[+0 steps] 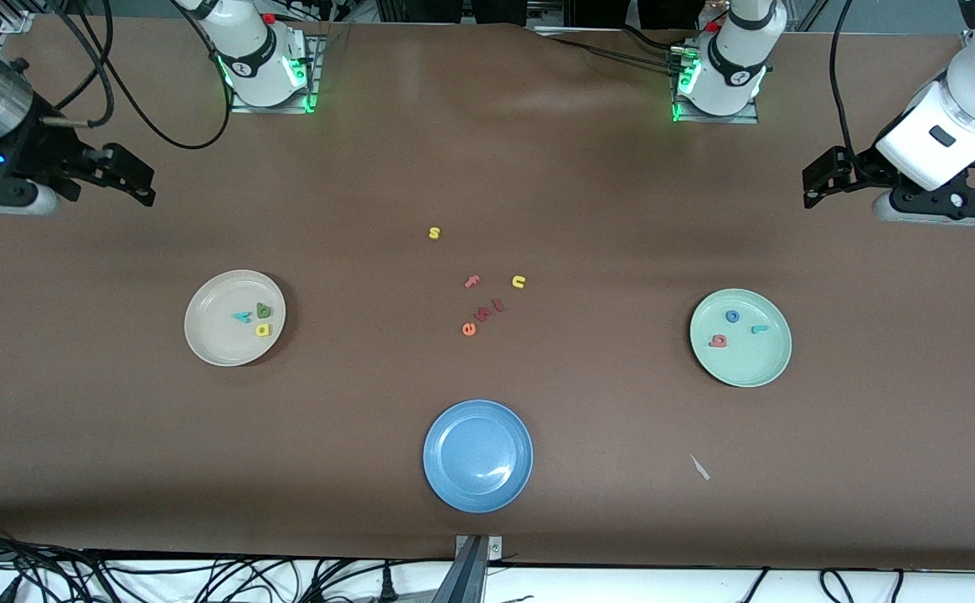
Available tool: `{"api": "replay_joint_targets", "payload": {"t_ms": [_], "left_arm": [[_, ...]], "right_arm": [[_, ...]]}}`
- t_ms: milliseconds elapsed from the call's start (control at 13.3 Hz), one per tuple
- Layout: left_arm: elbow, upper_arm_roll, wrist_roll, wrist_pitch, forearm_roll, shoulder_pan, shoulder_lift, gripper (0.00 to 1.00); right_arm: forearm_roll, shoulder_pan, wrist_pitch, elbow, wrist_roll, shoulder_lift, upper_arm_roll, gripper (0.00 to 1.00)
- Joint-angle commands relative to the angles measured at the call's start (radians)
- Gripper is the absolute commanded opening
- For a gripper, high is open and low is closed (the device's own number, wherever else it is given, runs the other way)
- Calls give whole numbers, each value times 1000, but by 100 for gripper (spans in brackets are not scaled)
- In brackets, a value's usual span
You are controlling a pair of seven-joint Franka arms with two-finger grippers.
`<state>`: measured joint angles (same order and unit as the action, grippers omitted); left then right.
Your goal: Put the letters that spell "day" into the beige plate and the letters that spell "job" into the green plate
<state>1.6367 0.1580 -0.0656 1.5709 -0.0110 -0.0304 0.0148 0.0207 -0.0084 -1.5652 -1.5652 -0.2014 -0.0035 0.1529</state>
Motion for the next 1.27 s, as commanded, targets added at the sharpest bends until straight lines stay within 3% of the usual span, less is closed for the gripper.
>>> {"api": "replay_joint_targets", "payload": {"t_ms": [0, 1049, 1199], "left_arm": [[-18, 5, -3, -15, -26, -6, -1, 100], [-18, 5, -3, -15, -26, -8, -1, 100], [-18, 5, -3, -15, -26, -8, -1, 100]], "right_arm": [[-12, -19, 5, -29, -18, -27, 14, 100], [-62, -18, 25, -36, -1, -35, -79, 100], [-58, -19, 21, -47, 116, -33, -101, 100]]}}
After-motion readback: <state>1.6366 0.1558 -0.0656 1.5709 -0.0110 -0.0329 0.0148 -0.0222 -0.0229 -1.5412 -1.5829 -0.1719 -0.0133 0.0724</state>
